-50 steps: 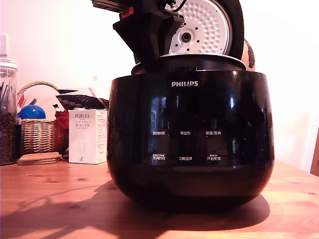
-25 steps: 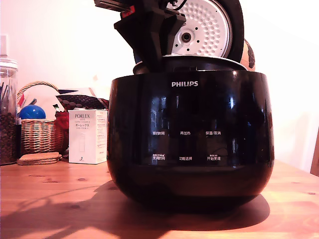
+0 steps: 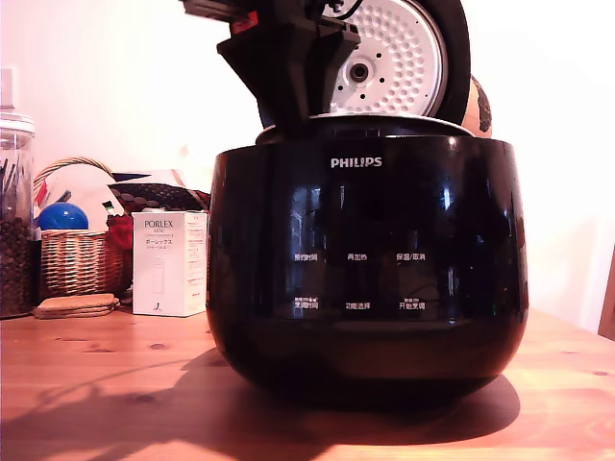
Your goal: Place the pot you are holding inside the rice cooker
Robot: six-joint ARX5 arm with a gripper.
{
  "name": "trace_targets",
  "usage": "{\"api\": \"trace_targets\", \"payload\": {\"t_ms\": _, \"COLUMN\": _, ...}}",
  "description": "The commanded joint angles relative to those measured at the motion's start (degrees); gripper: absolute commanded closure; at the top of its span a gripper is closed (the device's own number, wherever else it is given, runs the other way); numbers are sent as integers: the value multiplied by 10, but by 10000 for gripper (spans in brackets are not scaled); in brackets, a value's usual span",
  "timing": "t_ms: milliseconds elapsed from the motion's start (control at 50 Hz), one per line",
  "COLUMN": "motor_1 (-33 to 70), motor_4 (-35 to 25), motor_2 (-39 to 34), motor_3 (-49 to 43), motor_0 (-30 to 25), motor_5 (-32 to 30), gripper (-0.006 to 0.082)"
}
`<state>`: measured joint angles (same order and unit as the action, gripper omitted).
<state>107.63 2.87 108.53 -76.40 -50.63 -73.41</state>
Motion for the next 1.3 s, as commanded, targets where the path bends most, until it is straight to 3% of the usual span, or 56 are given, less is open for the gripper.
{"api": "trace_targets", "payload": {"t_ms": 0, "motor_1": -5, "motor_4": 9, "motor_2": 10, "motor_3": -10, "motor_0": -2, "motor_5": 16, "gripper": 629}}
{"api": "trace_targets", "payload": {"t_ms": 440, "motor_1": -36, "motor_4": 36, "motor_2": 13, "motor_3": -13, "motor_0": -13, "motor_5": 67, "gripper": 630}}
{"api": "trace_targets", "payload": {"t_ms": 860, "motor_1": -50, "motor_4": 63, "motor_2": 13, "motor_3": -14, "motor_0": 8, "motor_5": 167, "gripper": 638}}
{"api": "trace_targets", "payload": {"t_ms": 940, "motor_1": -50, "motor_4": 66, "motor_2": 13, "motor_3": -14, "motor_0": 21, "motor_5": 236, "gripper": 666}}
{"api": "trace_targets", "payload": {"t_ms": 1000, "motor_1": -50, "motor_4": 67, "motor_2": 13, "motor_3": -14, "motor_0": 32, "motor_5": 245, "gripper": 712}}
{"api": "trace_targets", "payload": {"t_ms": 1020, "motor_1": -50, "motor_4": 67, "motor_2": 13, "motor_3": -14, "motor_0": 35, "motor_5": 288, "gripper": 729}}
{"api": "trace_targets", "payload": {"t_ms": 1060, "motor_1": -50, "motor_4": 66, "motor_2": 13, "motor_3": -14, "motor_0": 45, "motor_5": 289, "gripper": 759}}
{"api": "trace_targets", "payload": {"t_ms": 1100, "motor_1": -50, "motor_4": 66, "motor_2": 13, "motor_3": -14, "motor_0": 54, "motor_5": 334, "gripper": 786}}
{"api": "trace_targets", "payload": {"t_ms": 1200, "motor_1": -50, "motor_4": 66, "motor_2": 13, "motor_3": -14, "motor_0": 83, "motor_5": 379, "gripper": 791}}
{"api": "trace_targets", "payload": {"t_ms": 1220, "motor_1": -50, "motor_4": 66, "motor_2": 13, "motor_3": -14, "motor_0": 90, "motor_5": 420, "gripper": 791}}
{"api": "trace_targets", "payload": {"t_ms": 1280, "motor_1": -50, "motor_4": 66, "motor_2": 13, "motor_3": -14, "motor_0": 108, "motor_5": 456, "gripper": 791}}
